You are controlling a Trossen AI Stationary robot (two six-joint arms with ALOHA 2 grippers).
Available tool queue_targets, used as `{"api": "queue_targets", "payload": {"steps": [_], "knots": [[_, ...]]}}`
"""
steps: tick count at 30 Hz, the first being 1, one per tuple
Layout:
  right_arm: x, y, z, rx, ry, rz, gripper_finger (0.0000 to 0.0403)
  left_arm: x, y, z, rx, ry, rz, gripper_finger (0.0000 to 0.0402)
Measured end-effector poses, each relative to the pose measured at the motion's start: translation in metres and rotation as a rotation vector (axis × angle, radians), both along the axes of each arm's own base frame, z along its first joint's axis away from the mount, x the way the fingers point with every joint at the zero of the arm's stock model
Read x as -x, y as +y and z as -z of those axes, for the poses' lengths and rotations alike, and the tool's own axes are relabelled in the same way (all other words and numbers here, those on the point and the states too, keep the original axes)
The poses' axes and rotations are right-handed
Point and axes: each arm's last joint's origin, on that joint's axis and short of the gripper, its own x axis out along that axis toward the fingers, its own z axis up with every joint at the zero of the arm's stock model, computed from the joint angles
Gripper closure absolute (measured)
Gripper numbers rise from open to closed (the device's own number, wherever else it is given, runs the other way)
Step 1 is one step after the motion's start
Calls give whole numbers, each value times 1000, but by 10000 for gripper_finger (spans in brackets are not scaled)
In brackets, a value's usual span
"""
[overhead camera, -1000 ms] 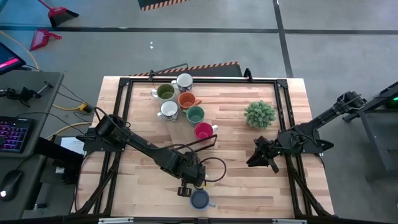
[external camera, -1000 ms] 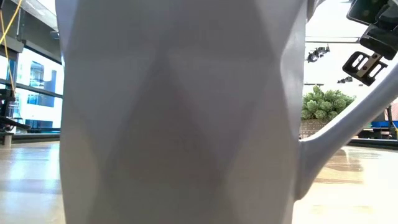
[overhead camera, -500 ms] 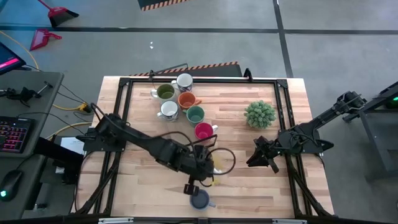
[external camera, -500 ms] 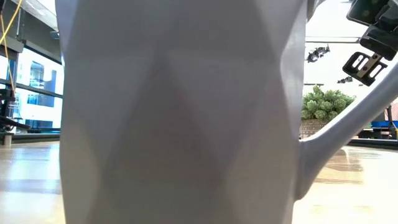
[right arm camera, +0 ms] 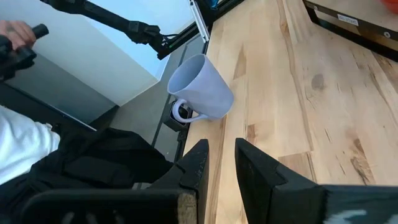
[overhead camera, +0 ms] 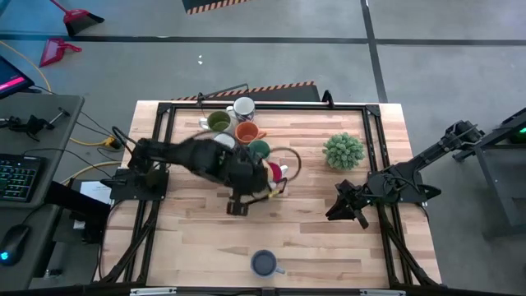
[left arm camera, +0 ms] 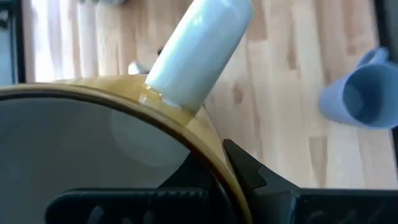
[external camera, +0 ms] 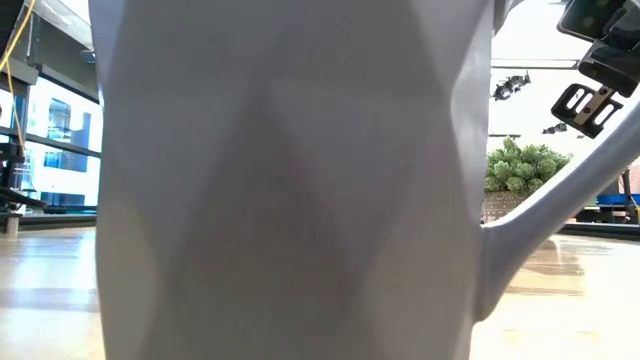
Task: Place coffee mugs
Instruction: Put the yellow mug on the shelf
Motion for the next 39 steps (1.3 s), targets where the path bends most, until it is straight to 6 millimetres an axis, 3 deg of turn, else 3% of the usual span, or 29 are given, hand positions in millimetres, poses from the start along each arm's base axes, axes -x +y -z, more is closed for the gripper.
{"api": "queue_targets", "payload": {"steps": [5, 12, 20, 28, 32, 39], "knots": [[0, 0, 0, 0, -2, 0, 340, 9, 23, -14, 22, -28, -36, 395], [0, 0, -1, -9, -2, 2, 340, 6, 50, -11, 20, -23, -148, 395], [0, 0, -1, -8, -3, 2, 340, 2, 64, 34, 13, 158, -259, 395], [0, 0, -1, -7, -4, 2, 340, 21, 58, 71, -4, 310, -275, 395], [0, 0, -1, -8, -7, 1, 340, 33, 52, 86, -6, 326, -293, 395], [0, 0, -1, -12, -10, 2, 340, 31, 42, 111, 37, 275, -288, 395]]}}
